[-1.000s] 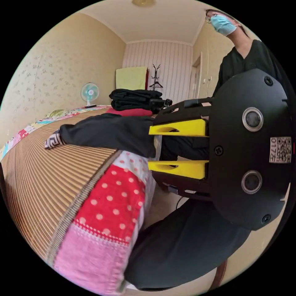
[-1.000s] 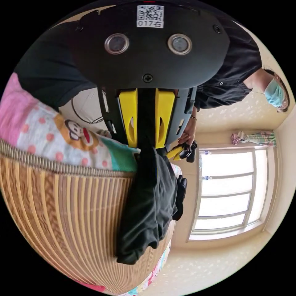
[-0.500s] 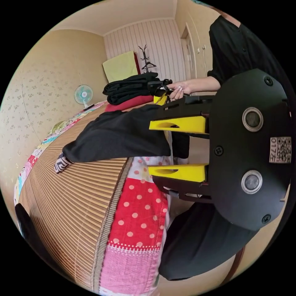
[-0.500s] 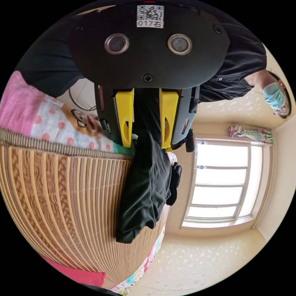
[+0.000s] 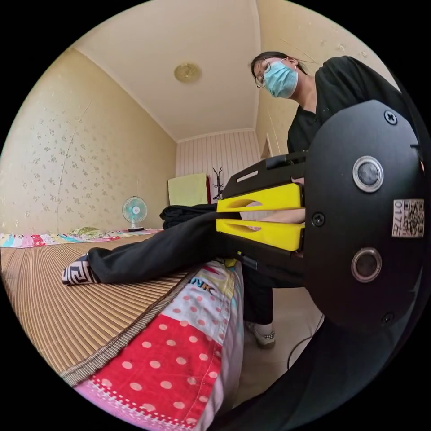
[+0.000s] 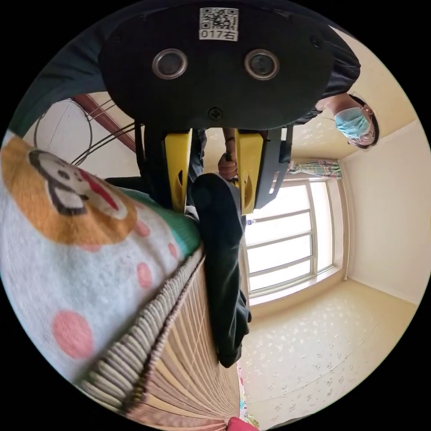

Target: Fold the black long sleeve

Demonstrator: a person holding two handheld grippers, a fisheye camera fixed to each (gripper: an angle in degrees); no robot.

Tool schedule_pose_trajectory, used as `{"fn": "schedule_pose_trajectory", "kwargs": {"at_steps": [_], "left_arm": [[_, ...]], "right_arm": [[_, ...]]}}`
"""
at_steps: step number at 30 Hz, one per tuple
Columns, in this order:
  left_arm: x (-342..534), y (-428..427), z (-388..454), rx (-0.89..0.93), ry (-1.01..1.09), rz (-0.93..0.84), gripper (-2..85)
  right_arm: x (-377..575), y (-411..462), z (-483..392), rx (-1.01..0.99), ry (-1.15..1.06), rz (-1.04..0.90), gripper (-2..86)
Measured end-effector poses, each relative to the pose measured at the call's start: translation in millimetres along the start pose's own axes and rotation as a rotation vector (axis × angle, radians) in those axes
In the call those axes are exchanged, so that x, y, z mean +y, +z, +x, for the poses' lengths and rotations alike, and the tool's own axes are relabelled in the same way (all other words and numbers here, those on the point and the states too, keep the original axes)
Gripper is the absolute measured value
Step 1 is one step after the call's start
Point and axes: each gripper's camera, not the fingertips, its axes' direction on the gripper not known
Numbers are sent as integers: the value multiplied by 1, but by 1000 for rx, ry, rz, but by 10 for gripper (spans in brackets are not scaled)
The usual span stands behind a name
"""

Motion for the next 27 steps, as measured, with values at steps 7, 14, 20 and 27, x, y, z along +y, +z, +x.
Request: {"fn": "schedule_pose_trajectory", "kwargs": {"at_steps": [7,14,20,27], "left_arm": [[10,-22,64,147,94,0,27],[8,-64,150,35,175,84,27],[-74,-135,220,-85,252,166,25],[-152,-250,391,-226,518,247,34]], "right_arm": [[34,-26,-54,-357,-136,-37,22],[27,10,-140,-160,-271,-178,11],[-45,113,-227,-128,-477,-312,9],[-43,258,-355,-16,-969,-296,16]]}}
